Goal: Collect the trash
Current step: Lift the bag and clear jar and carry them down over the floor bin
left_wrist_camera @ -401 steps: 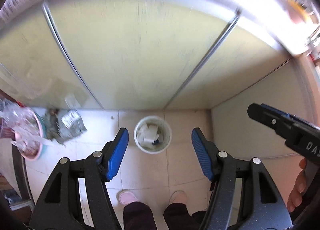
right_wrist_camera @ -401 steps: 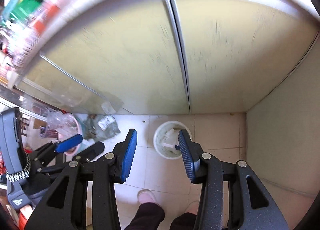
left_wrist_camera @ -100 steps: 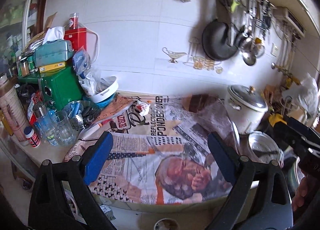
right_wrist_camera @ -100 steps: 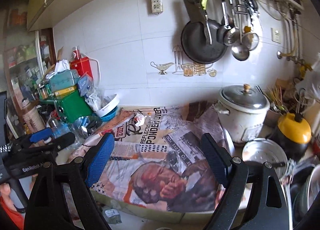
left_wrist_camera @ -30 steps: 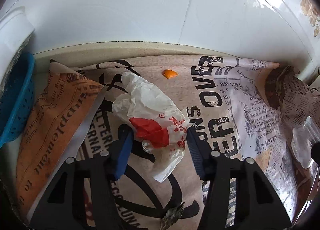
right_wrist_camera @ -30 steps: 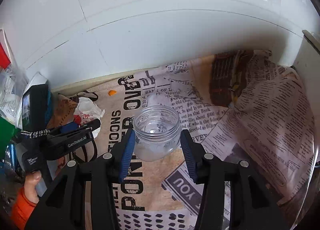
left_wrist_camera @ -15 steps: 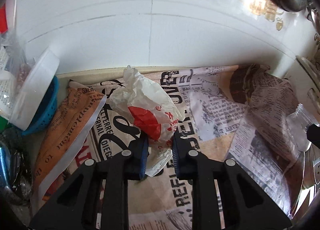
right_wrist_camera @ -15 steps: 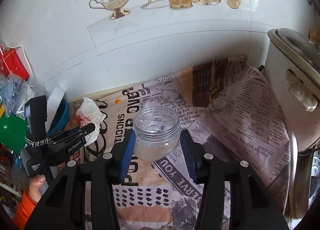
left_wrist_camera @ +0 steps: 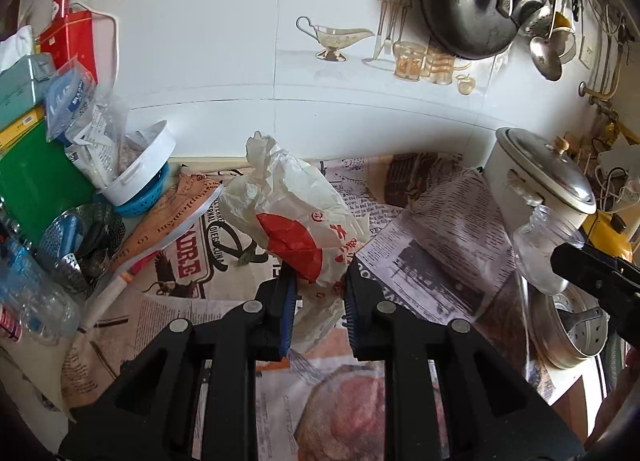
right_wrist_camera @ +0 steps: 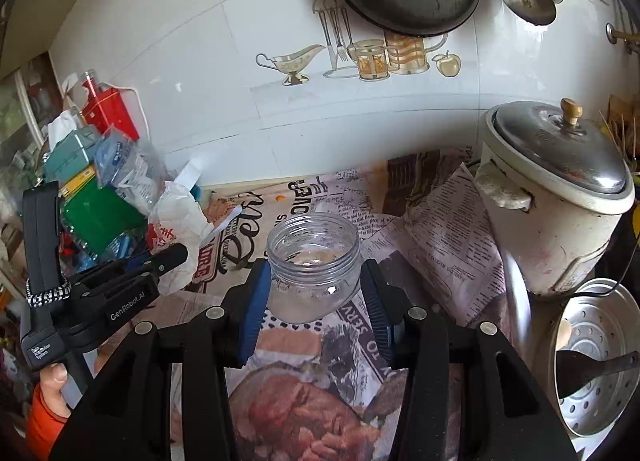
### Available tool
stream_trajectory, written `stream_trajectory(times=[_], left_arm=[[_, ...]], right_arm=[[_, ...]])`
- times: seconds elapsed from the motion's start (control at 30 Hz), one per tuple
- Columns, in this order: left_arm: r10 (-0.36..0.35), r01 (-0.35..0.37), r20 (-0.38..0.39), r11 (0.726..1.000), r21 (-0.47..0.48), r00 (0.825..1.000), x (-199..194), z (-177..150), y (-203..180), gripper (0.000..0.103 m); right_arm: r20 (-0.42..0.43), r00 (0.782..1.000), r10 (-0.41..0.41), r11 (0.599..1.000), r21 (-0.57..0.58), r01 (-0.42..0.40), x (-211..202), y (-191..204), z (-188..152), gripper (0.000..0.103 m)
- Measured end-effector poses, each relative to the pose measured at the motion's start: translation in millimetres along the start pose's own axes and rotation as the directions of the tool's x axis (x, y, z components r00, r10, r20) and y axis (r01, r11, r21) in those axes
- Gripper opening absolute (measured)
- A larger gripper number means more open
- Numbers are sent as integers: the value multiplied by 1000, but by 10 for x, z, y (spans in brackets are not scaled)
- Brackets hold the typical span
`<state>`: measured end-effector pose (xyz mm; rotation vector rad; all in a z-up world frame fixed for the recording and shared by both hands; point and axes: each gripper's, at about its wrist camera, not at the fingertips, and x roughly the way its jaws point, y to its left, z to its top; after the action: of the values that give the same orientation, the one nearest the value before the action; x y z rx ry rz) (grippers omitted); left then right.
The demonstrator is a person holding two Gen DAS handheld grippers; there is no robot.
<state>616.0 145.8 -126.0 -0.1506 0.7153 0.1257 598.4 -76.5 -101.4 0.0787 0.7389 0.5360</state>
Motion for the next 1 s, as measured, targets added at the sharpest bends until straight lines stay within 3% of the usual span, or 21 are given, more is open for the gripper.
stream_trajectory(times=[0.3, 0.53, 0.7, 1.0], left_arm=[[-12, 12, 57, 1000, 6, 998, -901, -344, -197, 21], [-56, 53, 57, 997, 48, 997, -1347, -808, -175, 21], [-88, 84, 37, 993, 88, 995, -1656, -1246, -105, 21], [-99, 110, -80, 984, 140, 992, -2095, -2095, 64, 21]], right_arm=[[48, 998, 34, 999, -9, -33, -694, 126, -268, 43], [72, 997, -16, 999, 29, 14, -1123, 370, -674, 43], [64, 995, -70, 996, 66, 66, -1371, 625, -1059, 43], [-24, 993, -112, 985, 133, 114, -1680, 987, -1833, 43]])
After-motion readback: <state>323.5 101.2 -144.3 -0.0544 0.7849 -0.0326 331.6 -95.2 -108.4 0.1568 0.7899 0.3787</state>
